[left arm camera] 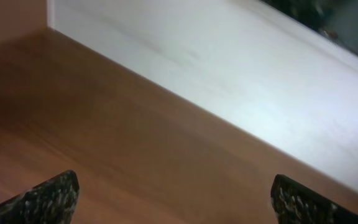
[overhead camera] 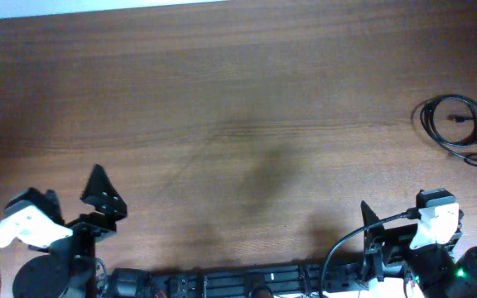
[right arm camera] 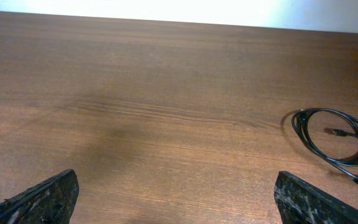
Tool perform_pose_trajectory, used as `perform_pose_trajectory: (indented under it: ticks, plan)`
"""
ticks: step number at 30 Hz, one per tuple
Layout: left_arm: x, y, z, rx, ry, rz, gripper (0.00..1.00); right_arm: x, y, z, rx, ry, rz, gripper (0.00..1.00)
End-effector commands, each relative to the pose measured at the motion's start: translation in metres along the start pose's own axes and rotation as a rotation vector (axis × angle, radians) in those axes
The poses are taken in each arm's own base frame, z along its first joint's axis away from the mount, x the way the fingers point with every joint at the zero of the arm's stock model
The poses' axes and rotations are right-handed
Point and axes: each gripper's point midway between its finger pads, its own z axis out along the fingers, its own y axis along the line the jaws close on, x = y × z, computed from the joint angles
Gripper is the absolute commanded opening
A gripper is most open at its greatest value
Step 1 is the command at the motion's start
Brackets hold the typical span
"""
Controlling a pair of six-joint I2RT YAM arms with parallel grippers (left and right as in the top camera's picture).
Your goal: Untangle cables
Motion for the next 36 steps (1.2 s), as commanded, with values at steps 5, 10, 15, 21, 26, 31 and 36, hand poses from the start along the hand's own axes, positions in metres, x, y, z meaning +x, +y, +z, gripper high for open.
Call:
perform_pose_trajectory:
  ticks: [5, 10, 15, 21, 26, 31, 36]
  plan:
    - [-0.059, 0.000, -0.009, -0.053, -0.266, 0.118, 0.99, 0.001, -0.001, 0.001, 0.002, 0.003, -0.010, 0.99]
    - [-0.072, -0.033, -0.010, 0.110, -0.378, 0.303, 0.99, 0.001, -0.001, 0.001, 0.002, 0.002, -0.010, 0.99]
    - [-0.063, -0.051, -0.013, 0.240, -0.514, 0.424, 0.99, 0.001, -0.001, 0.001, 0.001, 0.002, -0.010, 0.99]
    - [-0.034, -0.042, -0.014, 0.293, -0.618, 0.415, 0.99, 0.001, -0.001, 0.001, 0.001, 0.003, -0.010, 0.99]
    - [-0.019, -0.041, -0.006, 0.328, -0.672, 0.413, 0.99, 0.001, -0.001, 0.001, 0.002, 0.003, -0.010, 0.99]
    - [-0.005, -0.036, 0.009, 0.323, -0.657, 0.415, 0.99, 0.001, -0.001, 0.001, 0.001, 0.003, -0.010, 0.99]
    - [0.004, -0.033, 0.016, 0.334, -0.714, 0.407, 0.99, 0.001, -0.001, 0.001, 0.002, 0.003, -0.010, 0.99]
